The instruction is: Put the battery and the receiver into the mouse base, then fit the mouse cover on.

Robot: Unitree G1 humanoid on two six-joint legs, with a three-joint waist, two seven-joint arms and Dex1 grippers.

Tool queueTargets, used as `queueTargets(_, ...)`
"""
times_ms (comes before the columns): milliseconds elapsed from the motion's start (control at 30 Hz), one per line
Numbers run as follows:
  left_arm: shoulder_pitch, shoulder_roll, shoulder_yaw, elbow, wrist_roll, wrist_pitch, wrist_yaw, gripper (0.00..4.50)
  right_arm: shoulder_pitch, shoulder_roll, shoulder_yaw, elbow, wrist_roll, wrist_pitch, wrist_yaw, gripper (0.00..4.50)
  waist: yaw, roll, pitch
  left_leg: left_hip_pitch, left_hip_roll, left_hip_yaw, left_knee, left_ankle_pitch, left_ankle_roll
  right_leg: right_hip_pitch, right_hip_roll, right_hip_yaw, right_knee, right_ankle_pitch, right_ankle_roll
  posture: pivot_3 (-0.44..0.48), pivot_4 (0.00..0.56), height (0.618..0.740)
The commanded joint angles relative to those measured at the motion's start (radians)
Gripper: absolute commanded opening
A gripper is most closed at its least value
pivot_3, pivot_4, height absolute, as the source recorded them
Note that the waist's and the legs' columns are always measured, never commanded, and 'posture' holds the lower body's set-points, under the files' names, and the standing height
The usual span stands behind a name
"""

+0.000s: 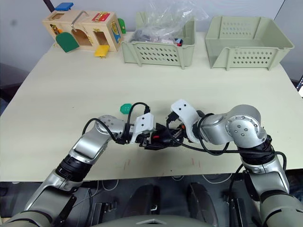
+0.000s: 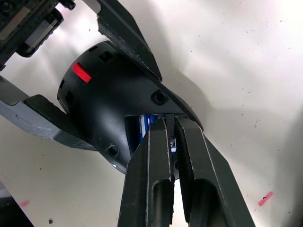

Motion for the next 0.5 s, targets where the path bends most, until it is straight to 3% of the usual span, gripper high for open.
queueTargets(33,-0.011,0.002,0.003,-0.024,-0.01,0.004,-0.004,2.96,0.017,0.002,-0.015,-0.05,-0.039,0.006,0.028,0.0,0.0,0.0,0.0,0.0,0.0,0.0,0.0,0.0,0.0,0.0,0.0,0.0,0.0,0.0,0.0,0.0,0.15,0.74)
queueTargets(500,0.008,0.003,0.004,0.009,-0.003,-0.039,-0.005,2.96,0.064,0.012,-0.024,-0.149,-0.223,-0.013,0.18,0.0,0.0,0.0,0.0,0.0,0.0,0.0,0.0,0.0,0.0,0.0,0.0,0.0,0.0,0.0,0.0,0.0,0.15,0.74)
